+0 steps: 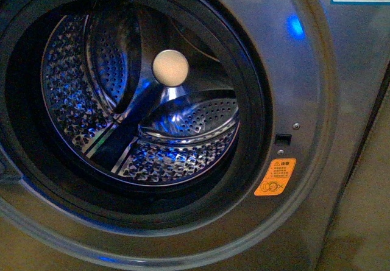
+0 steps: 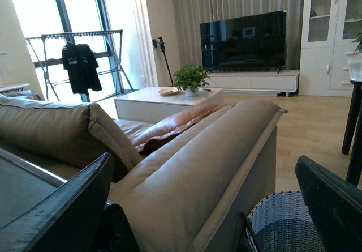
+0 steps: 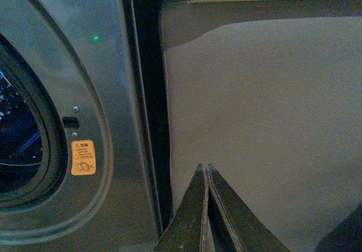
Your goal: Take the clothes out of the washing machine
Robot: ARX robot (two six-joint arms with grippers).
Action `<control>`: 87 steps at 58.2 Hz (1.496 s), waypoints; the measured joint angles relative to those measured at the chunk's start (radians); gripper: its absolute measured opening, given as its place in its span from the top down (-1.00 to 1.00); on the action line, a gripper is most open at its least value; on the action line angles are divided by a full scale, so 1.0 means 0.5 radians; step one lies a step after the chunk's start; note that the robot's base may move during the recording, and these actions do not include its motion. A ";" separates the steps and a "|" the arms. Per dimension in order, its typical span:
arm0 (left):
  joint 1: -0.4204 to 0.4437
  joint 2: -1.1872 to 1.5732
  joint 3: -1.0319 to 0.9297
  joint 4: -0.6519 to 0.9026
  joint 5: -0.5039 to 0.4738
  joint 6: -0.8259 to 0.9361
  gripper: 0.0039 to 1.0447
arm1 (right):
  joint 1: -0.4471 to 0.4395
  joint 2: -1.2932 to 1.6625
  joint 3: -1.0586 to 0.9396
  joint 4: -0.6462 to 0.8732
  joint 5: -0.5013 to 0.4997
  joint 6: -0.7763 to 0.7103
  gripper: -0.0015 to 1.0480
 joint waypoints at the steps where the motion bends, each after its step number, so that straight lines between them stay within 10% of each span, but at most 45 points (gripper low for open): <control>1: 0.000 0.000 0.000 0.000 0.000 0.000 -0.88 | 0.000 -0.013 -0.005 -0.008 0.000 0.000 0.95; 17: 0.069 0.464 1.040 -1.007 -0.949 -0.198 -0.88 | 0.001 -0.182 -0.105 -0.072 -0.001 -0.001 0.95; 51: 0.332 -0.628 -0.735 -0.664 -1.251 -0.661 -0.88 | 0.001 -0.586 -0.104 -0.481 -0.001 -0.001 0.95; 57: 0.371 -0.877 -1.225 -0.249 -1.571 -0.410 -0.52 | 0.001 -0.586 -0.104 -0.482 0.000 -0.001 0.95; 87: 1.025 -2.000 -3.245 0.603 -1.017 -0.211 0.93 | 0.001 -0.586 -0.104 -0.483 0.000 -0.001 0.95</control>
